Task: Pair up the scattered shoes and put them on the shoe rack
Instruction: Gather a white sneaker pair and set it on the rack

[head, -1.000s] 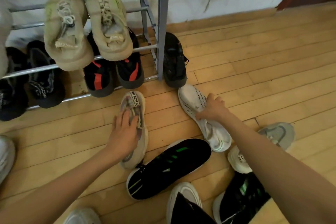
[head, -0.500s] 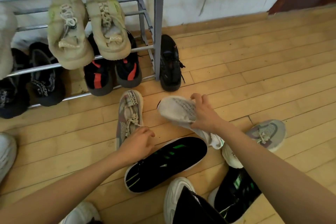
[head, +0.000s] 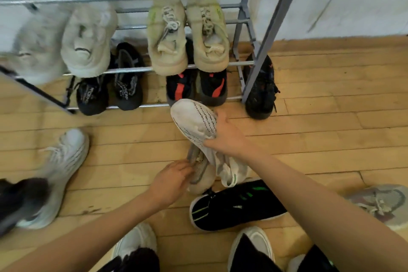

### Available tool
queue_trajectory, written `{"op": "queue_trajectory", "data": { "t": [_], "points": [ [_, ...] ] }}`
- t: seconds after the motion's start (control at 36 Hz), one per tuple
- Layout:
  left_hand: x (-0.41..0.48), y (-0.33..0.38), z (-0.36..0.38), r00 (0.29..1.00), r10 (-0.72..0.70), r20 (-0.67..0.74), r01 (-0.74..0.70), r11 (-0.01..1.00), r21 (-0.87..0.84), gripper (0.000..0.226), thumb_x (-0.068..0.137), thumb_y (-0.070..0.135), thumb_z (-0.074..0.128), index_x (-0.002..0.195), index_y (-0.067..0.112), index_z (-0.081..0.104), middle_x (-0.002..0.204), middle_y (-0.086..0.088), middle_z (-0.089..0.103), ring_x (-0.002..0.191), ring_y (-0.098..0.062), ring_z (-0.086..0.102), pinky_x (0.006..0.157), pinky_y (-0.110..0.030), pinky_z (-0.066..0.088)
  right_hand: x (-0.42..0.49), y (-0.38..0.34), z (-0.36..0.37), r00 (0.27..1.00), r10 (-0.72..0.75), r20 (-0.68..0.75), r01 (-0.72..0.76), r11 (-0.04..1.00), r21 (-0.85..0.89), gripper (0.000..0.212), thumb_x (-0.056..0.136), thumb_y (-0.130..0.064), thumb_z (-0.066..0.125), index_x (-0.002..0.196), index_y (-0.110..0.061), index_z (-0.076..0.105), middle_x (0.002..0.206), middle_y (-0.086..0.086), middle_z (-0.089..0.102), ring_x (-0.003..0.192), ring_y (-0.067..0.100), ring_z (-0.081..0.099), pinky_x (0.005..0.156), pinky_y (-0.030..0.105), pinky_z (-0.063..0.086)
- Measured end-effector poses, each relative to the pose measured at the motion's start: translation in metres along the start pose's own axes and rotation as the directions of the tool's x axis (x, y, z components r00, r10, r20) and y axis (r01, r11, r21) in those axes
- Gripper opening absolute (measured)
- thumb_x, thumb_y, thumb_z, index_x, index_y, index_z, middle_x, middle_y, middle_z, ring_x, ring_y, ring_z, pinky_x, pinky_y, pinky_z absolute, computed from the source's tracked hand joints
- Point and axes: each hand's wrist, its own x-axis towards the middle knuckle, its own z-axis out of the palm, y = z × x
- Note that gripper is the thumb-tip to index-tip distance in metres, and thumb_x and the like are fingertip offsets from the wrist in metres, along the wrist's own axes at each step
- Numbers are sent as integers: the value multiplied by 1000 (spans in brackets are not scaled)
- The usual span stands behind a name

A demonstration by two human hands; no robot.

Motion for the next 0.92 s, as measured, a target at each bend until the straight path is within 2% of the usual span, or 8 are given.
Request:
{"op": "queue_trajectory", "data": {
  "t": [0.06,0.17,0.25,0.39,0.53,0.61,0.75,0.92],
  "points": [
    [-7,-3,-8,989,-129,-72,122,988,-97,27,87,21,50,108,15,66,108,-2,67,100,-22,64,82,-28,51,7,-10,11,998,-26,64,31,997,-69,93,78,-35,68,147,-8,10,149,13,30,133,33,37,96,36,42],
    [-23,-38,-22,905,-381,-189,351,920,-174,33,86,15,60,118,10,59,117,-9,59,110,-27,55,90,-33,45,15,-27,25,990,-59,127,96,947,-308,90,82,-49,61,150,-13,15,158,11,7,145,35,8,115,47,22],
    [-36,-81,-35,775,-606,-179,595,795,-115,50,84,18,60,131,7,46,136,-16,43,127,-33,39,102,-42,36,17,-45,34,979,-182,96,205,898,-390,71,89,-37,56,147,-12,24,152,11,23,141,34,21,115,43,25],
    [-53,-142,-59,463,-876,-137,873,477,-101,74,84,14,56,145,9,15,155,-22,1,144,-40,-2,118,-50,10,22,-65,53,961,-241,137,277,806,-522,52,89,-26,56,136,-13,39,137,9,40,126,30,38,100,41,41],
    [-65,-191,-71,330,-938,-107,892,347,-289,76,89,12,52,146,0,3,147,-30,21,137,-43,24,111,-49,25,33,-70,62,968,-230,97,240,751,-615,48,89,-18,53,134,-15,37,135,9,42,123,30,41,97,38,42],
    [-67,-204,-72,362,-925,-111,917,375,-134,71,91,16,51,143,-9,9,142,-28,35,131,-39,37,106,-44,34,40,-71,64,971,-213,106,231,735,-638,50,88,-20,55,135,-14,37,135,10,43,123,30,42,101,38,40],
    [-64,-193,-74,499,-856,-132,857,511,-72,35,91,9,47,126,5,45,119,-18,58,109,-35,56,85,-42,47,42,-75,65,972,-208,111,229,712,-664,53,88,-25,56,135,-14,37,135,11,43,123,30,44,101,38,42],
    [-48,-145,-69,704,-680,-207,683,727,-65,37,91,16,52,128,16,52,125,-9,58,112,-26,56,95,-35,43,42,-76,63,971,-220,91,229,756,-613,48,92,-29,52,135,-12,40,138,9,44,126,26,43,103,35,39]
  ]
}}
